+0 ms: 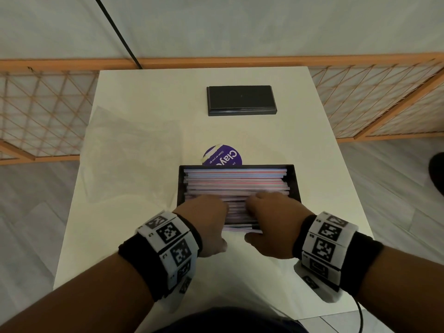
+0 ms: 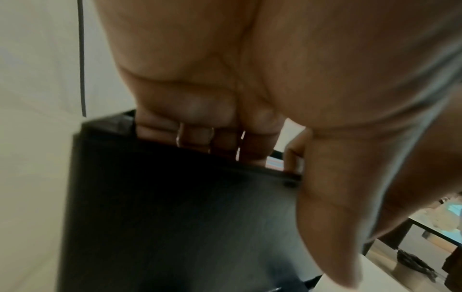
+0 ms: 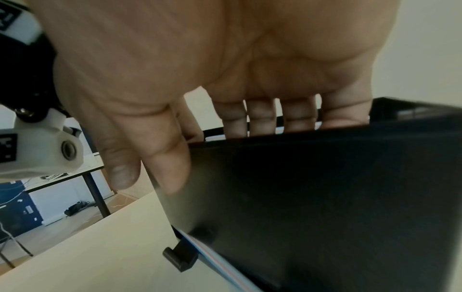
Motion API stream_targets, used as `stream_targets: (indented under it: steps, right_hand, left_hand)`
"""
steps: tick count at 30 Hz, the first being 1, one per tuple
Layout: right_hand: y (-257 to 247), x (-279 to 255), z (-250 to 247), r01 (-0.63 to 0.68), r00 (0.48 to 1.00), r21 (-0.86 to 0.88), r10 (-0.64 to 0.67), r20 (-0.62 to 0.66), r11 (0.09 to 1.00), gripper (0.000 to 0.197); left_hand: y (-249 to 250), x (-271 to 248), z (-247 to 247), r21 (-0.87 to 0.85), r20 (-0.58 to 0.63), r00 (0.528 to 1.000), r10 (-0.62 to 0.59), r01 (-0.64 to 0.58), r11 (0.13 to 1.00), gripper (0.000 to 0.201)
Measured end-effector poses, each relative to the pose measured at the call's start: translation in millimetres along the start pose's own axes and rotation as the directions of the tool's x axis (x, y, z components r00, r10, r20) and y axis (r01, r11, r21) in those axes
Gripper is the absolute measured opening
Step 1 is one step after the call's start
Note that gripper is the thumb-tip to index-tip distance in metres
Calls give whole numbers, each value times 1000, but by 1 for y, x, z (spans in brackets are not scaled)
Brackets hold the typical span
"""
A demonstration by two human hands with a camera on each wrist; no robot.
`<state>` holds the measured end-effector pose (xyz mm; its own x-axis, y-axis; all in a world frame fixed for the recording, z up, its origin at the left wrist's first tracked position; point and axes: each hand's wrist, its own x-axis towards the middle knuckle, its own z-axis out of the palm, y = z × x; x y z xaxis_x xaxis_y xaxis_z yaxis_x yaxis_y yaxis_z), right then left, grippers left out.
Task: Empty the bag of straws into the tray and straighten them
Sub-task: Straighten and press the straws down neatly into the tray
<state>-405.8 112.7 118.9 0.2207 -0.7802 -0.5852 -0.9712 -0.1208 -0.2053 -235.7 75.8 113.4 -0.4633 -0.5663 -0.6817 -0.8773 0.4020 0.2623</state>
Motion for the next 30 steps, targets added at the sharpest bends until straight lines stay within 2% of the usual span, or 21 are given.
stream_targets:
  steps: [2,4,9,14,18,20,22,24,25,26,28,30]
  right_hand:
    - [0,0,5,-19,998,-31,21,67,999,35]
    - [2,2,10,-37,995,-41,40,93,998,41]
    - [3,8,15,-56,996,-26,57,62,998,52]
    - [5,8,15,-68,996,-3,68,52,998,51]
    - [6,7,15,-76,994,-20,77,75,997,44]
    - [6,1,13,-49,998,-36,51,34,998,40]
    - [6,-6,9,1,995,-40,-5,-97,999,44]
    - [7,-11,10,36,956,-78,-57,-288,996,61]
    - [8,-11,11,36,933,-98,-68,-354,995,76]
    - [9,-9,13,25,929,-115,-65,-364,993,93]
    - [12,-1,22,-14,969,-153,-24,-244,988,118]
    - [16,5,31,-19,990,-169,-5,-142,985,124]
  left_hand:
    - [-4,3,3,3,46,999,-19,19,1000,46]
    - [-7,6,5,7,41,999,-20,20,1000,50]
    - [-11,12,10,-26,-24,1000,-18,18,999,57]
    - [-15,13,9,-76,-61,998,-30,25,997,59]
    - [-12,10,7,-40,-36,999,-30,29,999,52]
    - [-9,2,2,-63,-102,995,-17,11,998,40]
    - [-6,-9,-6,-87,-245,970,-4,-18,996,36]
    - [-6,-15,-10,-43,-420,907,27,-49,998,47]
    - [-8,-15,-10,-10,-461,887,28,-37,999,63]
    - [-12,-13,-8,15,-438,899,12,-6,1000,86]
    - [-17,-7,-1,102,-305,952,-25,59,993,123]
    - [-21,-1,9,204,-267,963,-31,87,975,134]
